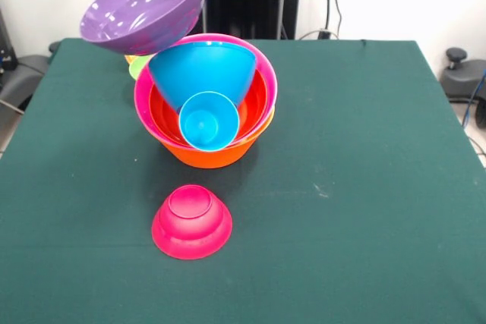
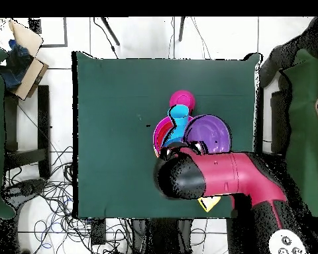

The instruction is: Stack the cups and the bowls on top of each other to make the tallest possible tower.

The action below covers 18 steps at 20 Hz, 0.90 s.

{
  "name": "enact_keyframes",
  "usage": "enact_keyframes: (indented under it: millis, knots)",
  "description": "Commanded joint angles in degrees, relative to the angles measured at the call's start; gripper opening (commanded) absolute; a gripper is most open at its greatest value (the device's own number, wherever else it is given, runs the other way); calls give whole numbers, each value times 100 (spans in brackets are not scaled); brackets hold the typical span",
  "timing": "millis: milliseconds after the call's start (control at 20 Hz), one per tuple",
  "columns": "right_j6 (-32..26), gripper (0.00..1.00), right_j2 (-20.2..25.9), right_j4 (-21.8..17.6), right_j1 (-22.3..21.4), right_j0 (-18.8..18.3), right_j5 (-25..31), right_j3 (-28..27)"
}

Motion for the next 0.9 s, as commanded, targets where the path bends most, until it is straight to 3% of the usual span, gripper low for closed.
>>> enact_keyframes:
  millis: [50,650,900]
  knots:
    - [518,0,-319,-323,79,164,-366,492]
    - [766,0,-665,-399,177,631,-313,274]
    - [1112,0,-1064,-652,278,1096,-334,114]
